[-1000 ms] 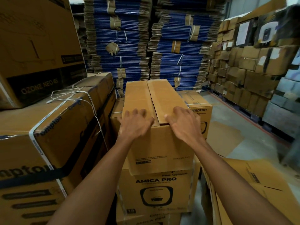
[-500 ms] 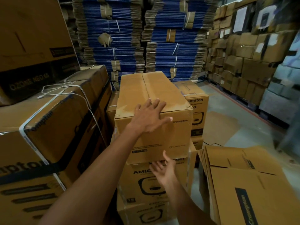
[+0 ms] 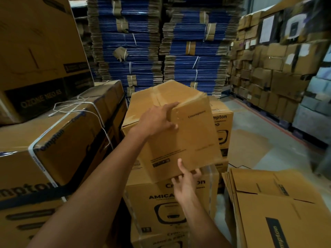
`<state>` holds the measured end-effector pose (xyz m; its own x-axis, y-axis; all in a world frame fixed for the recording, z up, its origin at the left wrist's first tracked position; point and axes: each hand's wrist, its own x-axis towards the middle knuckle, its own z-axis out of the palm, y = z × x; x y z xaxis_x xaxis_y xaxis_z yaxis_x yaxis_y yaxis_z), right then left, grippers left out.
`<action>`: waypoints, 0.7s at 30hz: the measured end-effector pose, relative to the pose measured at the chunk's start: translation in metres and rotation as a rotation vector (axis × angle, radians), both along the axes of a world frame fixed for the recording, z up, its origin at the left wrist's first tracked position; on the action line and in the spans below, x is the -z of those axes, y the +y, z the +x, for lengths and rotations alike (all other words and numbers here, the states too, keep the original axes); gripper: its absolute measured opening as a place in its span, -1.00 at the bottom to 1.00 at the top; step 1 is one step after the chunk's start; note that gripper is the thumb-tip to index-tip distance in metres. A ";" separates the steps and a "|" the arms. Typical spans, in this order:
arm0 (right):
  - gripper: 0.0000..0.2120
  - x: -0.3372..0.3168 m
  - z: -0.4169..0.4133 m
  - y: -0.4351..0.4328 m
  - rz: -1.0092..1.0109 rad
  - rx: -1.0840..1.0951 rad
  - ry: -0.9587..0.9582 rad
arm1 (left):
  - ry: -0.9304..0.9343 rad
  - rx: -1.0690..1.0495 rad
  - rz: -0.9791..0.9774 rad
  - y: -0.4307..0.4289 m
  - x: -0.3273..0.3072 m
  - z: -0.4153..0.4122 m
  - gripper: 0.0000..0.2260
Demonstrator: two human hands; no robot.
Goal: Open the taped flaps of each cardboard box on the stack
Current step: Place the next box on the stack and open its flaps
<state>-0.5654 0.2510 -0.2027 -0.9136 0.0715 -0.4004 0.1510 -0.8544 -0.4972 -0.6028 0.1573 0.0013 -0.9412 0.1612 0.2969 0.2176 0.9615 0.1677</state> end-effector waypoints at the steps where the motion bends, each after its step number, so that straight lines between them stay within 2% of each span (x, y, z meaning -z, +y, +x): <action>1: -0.06 -0.010 -0.002 0.005 0.045 0.042 0.051 | 0.013 0.007 0.073 -0.003 -0.010 0.000 -0.27; 3: -0.02 -0.034 -0.012 0.019 0.159 0.140 0.159 | 0.057 0.044 0.249 -0.012 -0.028 0.004 -0.29; 6: -0.11 -0.081 -0.028 0.050 0.469 0.230 0.331 | 0.148 0.091 0.580 -0.030 -0.036 0.014 -0.36; 10: -0.12 -0.166 -0.044 0.091 0.947 0.194 0.536 | 0.296 0.103 1.125 -0.051 0.000 0.030 -0.40; 13: -0.21 -0.226 -0.045 0.094 1.330 0.136 0.616 | 0.361 0.106 1.451 -0.045 0.039 0.038 -0.46; 15: -0.23 -0.248 -0.045 0.089 1.495 0.097 0.674 | 0.382 0.074 1.625 -0.034 0.061 0.041 -0.42; 18: -0.22 -0.263 -0.044 0.079 1.640 0.012 0.765 | 0.401 0.033 1.823 -0.017 0.089 0.047 -0.39; 21: -0.30 -0.268 -0.041 0.062 1.858 -0.067 0.876 | 0.379 -0.103 1.999 0.007 0.115 0.058 -0.38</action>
<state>-0.6062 0.3129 0.0655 -0.7990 -0.2444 0.5495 -0.5563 0.6476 -0.5208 -0.5449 0.1639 -0.1135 -0.7844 -0.6121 0.1001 0.4570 -0.4614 0.7604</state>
